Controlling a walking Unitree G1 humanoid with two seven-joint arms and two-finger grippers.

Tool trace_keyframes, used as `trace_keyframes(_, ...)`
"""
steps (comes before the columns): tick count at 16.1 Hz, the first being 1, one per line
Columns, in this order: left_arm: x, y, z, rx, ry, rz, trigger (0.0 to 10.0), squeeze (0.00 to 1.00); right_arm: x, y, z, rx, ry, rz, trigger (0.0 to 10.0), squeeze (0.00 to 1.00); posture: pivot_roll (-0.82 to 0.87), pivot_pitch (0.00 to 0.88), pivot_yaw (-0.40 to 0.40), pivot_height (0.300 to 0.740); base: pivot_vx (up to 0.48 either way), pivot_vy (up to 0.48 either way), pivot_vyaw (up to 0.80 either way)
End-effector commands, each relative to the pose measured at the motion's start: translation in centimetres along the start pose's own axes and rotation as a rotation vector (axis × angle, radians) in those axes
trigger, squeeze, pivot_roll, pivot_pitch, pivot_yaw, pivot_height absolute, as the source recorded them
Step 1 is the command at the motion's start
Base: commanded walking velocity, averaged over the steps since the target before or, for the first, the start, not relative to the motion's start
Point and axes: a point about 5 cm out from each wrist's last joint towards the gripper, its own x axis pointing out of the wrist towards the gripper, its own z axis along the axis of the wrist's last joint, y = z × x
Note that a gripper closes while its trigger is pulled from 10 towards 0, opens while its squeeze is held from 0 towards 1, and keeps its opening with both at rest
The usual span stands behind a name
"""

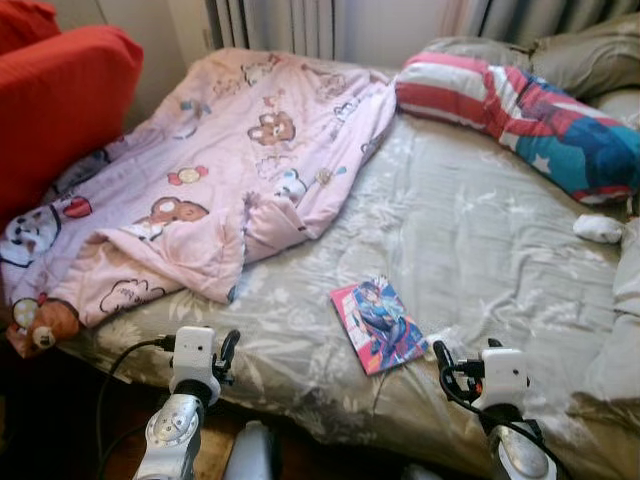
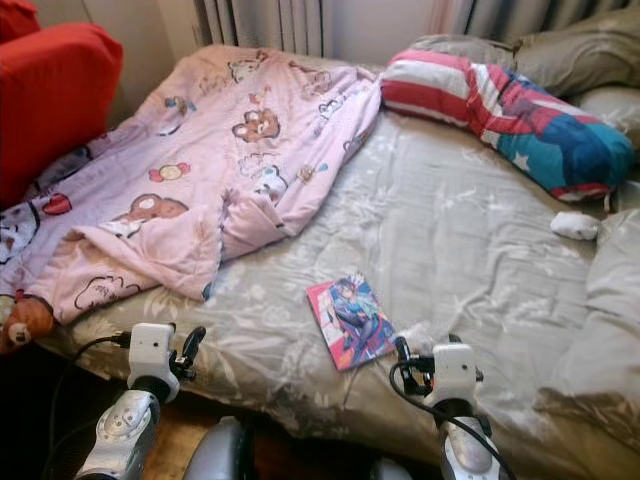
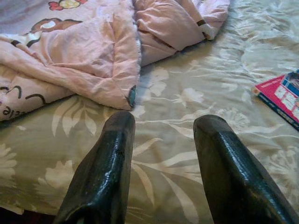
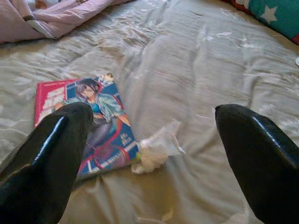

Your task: Clean up the room

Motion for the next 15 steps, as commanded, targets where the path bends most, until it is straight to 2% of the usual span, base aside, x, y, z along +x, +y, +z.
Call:
trace_keyframes(1, -0.2, 0.4, -0.2, -0.007, 0.016, 0.009, 10.0, 0.00, -0.1, -0.1, -0.3, 0.011, 0.017, -0.009, 10.0, 0.00, 0.01, 0.117, 0.014, 0.636, 0.274, 0.000, 0.00)
trace_keyframes(9, -0.1, 0.4, -0.1, -0.008, 0.012, 0.002, 10.0, 0.00, 0.1, -0.1, -0.3, 0.012, 0.020, -0.022, 10.0, 0.00, 0.01, 0.124, 0.016, 0.636, 0.315, 0.000, 0.00)
trace_keyframes(13, -0.2, 0.3, 0.1, -0.015, 0.002, -0.015, 10.0, 0.00, 0.8, -0.3, 0.0, 0.025, 0.032, -0.028, 10.0, 0.00, 0.00, 0.152, 0.024, 0.636, 0.327, 0.000, 0.00)
trace_keyframes(15, 0.1, -0.3, 0.7, -0.011, -0.021, -0.060, 10.0, 0.00, 1.4, -0.6, 0.2, 0.034, 0.052, -0.037, 10.0, 0.00, 0.01, 0.179, 0.025, 0.636, 0.000, 0.000, 0.00)
